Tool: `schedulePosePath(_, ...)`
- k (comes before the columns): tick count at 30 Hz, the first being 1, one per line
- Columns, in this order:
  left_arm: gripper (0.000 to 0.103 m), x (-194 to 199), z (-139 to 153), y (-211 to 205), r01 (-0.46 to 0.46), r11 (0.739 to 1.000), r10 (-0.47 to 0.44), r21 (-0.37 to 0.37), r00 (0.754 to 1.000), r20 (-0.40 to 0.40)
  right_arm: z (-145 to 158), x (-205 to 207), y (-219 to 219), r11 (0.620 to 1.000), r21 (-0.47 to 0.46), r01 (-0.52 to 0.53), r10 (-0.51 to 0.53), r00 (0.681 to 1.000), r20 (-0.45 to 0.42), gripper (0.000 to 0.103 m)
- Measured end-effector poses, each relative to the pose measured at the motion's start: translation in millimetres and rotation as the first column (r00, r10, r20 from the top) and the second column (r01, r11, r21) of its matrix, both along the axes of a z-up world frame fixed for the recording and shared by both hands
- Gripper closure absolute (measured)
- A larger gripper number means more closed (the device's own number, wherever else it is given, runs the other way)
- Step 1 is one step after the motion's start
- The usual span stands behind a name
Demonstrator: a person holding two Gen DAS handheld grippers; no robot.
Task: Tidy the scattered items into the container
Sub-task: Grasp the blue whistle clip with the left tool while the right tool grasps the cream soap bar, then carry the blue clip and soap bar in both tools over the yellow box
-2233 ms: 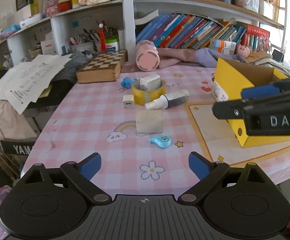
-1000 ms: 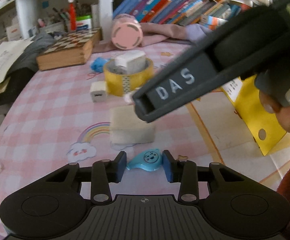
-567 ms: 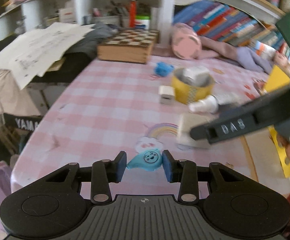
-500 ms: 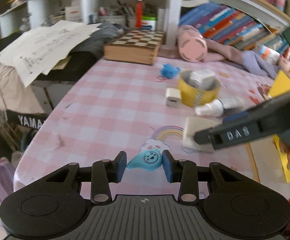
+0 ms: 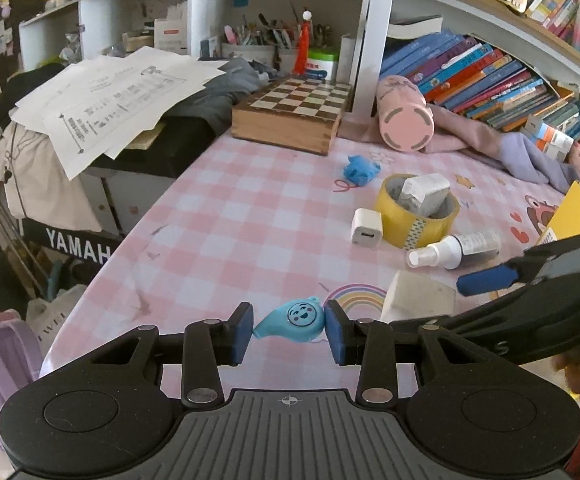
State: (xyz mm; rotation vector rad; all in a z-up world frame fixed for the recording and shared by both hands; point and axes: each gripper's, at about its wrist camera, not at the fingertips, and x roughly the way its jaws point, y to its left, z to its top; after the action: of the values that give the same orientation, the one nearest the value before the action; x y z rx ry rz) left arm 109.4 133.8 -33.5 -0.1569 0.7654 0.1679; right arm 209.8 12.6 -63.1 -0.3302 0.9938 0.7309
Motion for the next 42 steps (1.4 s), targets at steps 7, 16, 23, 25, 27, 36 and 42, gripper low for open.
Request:
schedulePosePath(7, 0.066, -4, 5, 5, -0.023, 1.000, 0.023, 0.002, 1.000, 0.008, -7, 2, 4, 1.000, -0.002, 0.009, -0.009, 1.000, -0.001, 0.046)
schedulePosePath(16, 0.066, 1, 10, 5, -0.010, 1.000, 0.011, -0.005, 1.000, 0.029, 1, -1, -2, 1.000, 0.020, -0.001, 0.000, 0.999, 0.035, 0.063)
schedulePosePath(23, 0.066, 2, 24, -1, 0.010, 1.000, -0.010, -0.006, 0.997, 0.071, 23, -10, -16, 0.998, 0.067, 0.009, -0.013, 0.998, 0.062, 0.063)
schedulePosePath(25, 0.066, 1, 29, -4, 0.023, 1.000, -0.023, -0.004, 0.997, 0.080, 30, -14, -22, 0.997, 0.080, 0.013, -0.020, 0.997, 0.078, 0.063)
schedulePosePath(27, 0.066, 0, 36, -8, 0.042, 0.999, -0.042, 0.001, 0.995, 0.093, 41, -19, -30, 0.995, 0.099, 0.021, -0.031, 0.994, 0.102, 0.063)
schedulePosePath(36, 0.066, -16, 66, -33, 0.117, 0.993, -0.118, 0.014, 0.979, 0.167, 82, -39, -69, 0.980, 0.180, 0.085, -0.114, 0.981, 0.156, 0.063)
schedulePosePath(42, 0.066, -35, 79, -50, 0.169, 0.986, -0.168, 0.013, 0.966, 0.195, 99, -71, -93, 0.976, 0.196, 0.090, -0.127, 0.975, 0.183, 0.063)
